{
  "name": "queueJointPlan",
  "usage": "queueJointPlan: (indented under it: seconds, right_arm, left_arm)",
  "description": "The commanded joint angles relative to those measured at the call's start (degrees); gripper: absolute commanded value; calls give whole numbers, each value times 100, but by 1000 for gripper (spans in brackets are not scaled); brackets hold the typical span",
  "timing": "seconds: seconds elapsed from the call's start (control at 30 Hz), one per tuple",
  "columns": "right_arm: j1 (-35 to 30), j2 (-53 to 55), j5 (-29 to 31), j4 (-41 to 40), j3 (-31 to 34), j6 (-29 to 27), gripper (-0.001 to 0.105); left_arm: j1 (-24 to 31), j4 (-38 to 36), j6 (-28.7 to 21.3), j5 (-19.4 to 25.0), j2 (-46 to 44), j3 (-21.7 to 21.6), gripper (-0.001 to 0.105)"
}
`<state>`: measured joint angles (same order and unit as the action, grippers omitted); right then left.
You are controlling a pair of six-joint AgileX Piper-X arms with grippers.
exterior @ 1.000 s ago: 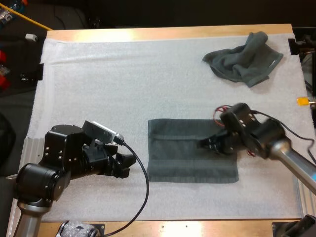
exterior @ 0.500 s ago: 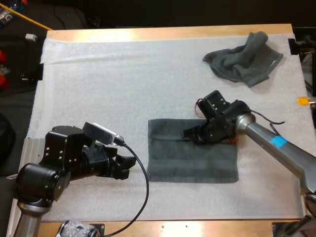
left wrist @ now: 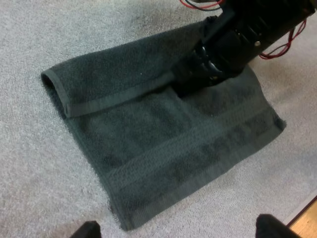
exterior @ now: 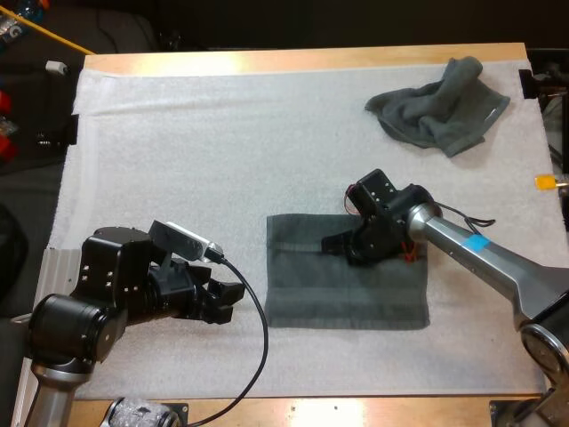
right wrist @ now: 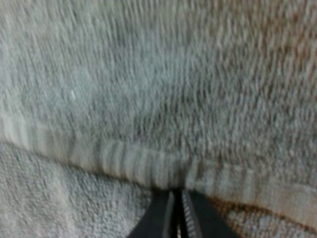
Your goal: Pick towel from pile, fold and stack
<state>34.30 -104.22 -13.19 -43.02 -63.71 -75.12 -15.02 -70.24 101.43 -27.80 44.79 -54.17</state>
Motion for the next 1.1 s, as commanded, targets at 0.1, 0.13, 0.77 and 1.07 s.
queueJointPlan:
  seconds: [0.1, 0.13, 0.77, 1.07]
  right_arm:
    - [-14, -121, 192, 255, -34, 167, 0]
    - [-14, -157, 236, 335, -34, 211, 0]
    - [-14, -221, 2446, 1753, -1076, 864, 0]
    - [-14, -48, 2529, 1117, -2017, -165, 0]
  left_arm:
    - [6, -30, -15, 15, -18, -14, 60]
    - [6, -30, -15, 4, -18, -14, 60]
    - [6, -236, -106, -161, -18, -14, 60]
    - [6, -236, -106, -161, -18, -14, 60]
